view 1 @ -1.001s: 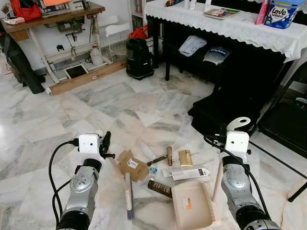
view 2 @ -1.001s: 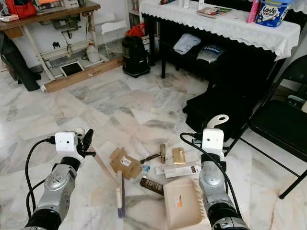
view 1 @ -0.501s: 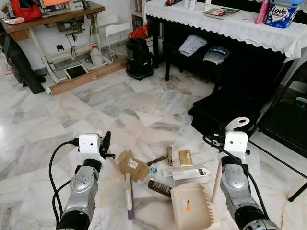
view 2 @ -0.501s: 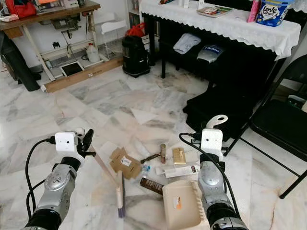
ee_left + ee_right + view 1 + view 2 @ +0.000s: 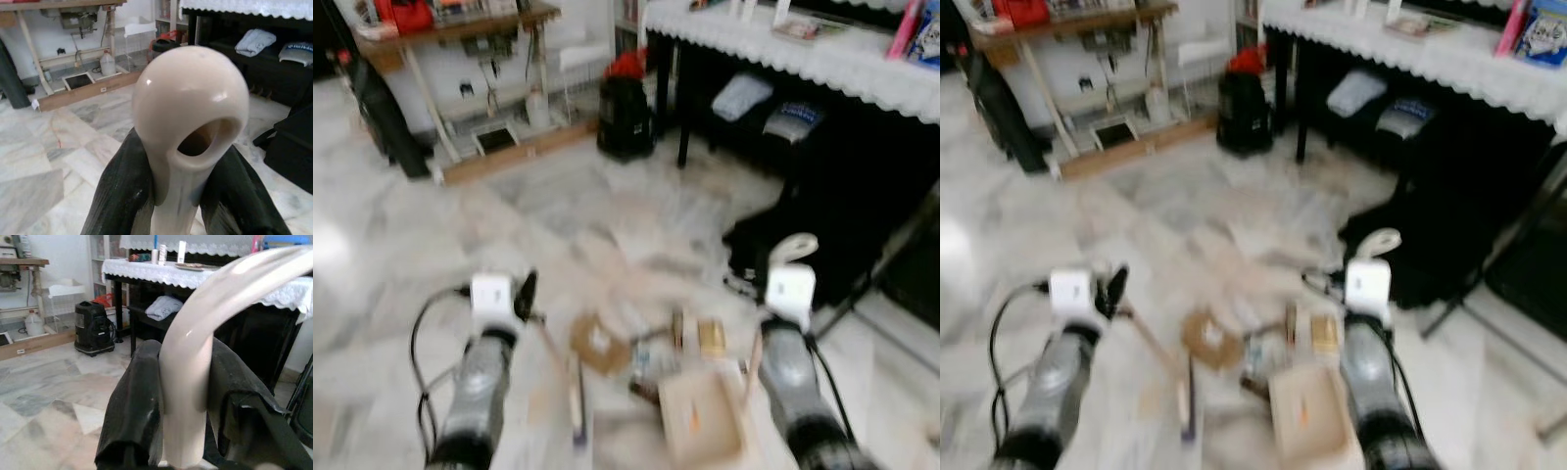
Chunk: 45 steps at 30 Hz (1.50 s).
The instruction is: Sweep floor
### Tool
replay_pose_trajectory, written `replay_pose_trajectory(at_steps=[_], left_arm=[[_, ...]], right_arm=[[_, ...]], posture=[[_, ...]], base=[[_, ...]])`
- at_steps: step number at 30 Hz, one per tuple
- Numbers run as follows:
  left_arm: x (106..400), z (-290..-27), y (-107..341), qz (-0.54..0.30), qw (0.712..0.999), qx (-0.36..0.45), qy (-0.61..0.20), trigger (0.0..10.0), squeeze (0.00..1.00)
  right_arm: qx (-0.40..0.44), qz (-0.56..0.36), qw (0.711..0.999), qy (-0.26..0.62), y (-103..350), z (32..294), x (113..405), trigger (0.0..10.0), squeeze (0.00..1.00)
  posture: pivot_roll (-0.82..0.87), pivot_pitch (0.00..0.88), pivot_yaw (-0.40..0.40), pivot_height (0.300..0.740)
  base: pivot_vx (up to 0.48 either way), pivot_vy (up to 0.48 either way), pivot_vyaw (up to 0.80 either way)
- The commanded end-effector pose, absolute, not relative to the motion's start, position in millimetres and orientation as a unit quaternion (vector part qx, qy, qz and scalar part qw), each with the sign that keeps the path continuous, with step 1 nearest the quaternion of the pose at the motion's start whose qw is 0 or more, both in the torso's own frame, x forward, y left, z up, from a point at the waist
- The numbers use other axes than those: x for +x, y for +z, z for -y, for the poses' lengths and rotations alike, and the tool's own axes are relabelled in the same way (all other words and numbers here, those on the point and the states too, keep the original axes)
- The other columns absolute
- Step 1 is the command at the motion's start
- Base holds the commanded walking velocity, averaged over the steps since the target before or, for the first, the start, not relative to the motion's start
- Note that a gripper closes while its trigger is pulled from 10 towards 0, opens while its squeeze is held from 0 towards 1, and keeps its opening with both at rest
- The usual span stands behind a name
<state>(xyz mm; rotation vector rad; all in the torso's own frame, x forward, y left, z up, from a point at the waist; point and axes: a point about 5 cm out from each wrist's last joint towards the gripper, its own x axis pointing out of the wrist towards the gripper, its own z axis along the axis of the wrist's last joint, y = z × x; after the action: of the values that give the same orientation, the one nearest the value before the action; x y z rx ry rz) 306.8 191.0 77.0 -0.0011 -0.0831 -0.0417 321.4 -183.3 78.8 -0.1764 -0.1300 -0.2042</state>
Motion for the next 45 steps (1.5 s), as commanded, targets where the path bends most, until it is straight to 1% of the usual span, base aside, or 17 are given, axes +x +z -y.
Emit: replay_pose_trajectory(at_steps=[1,13,28,37,45], left_arm=[[311.9,-183.6,88.2,0.067,0.997,-0.006,-0.032,10.0,0.0],[311.2,-182.5,87.0,0.064,0.997,-0.008,-0.035,10.0,0.0],[307.6,-179.7,83.2,0.055,0.997,-0.008,-0.045,10.0,0.0],[309.9,-173.6,82.2,0.048,0.997,-0.006,-0.067,10.0,0.0],[313.8,-170.9,83.5,0.046,0.996,-0.007,-0.076,10.0,0.0]], right_arm=[[-0.09,0.083,0.986,-0.114,87.7,191.5,323.7,10.0,0.0],[-0.093,0.085,0.985,-0.117,88.0,194.7,321.9,10.0,0.0],[-0.108,0.081,0.983,-0.128,82.9,207.4,311.1,10.0,0.0],[-0.123,0.073,0.979,-0.148,72.7,219.3,290.5,10.0,0.0],[-0.143,0.076,0.975,-0.156,73.7,228.9,276.2,10.0,0.0]], posture=[[-0.05,0.0,0.051,0.74],[-0.05,0.0,0.053,0.74],[-0.08,0.0,0.078,0.74],[-0.11,0.0,0.109,0.74],[-0.14,0.0,0.115,0.74]], base=[[0.0,0.0,0.0],[0.0,0.0,0.0],[0.0,0.0,0.0],[0.0,0.0,0.0],[0.0,0.0,0.0]])
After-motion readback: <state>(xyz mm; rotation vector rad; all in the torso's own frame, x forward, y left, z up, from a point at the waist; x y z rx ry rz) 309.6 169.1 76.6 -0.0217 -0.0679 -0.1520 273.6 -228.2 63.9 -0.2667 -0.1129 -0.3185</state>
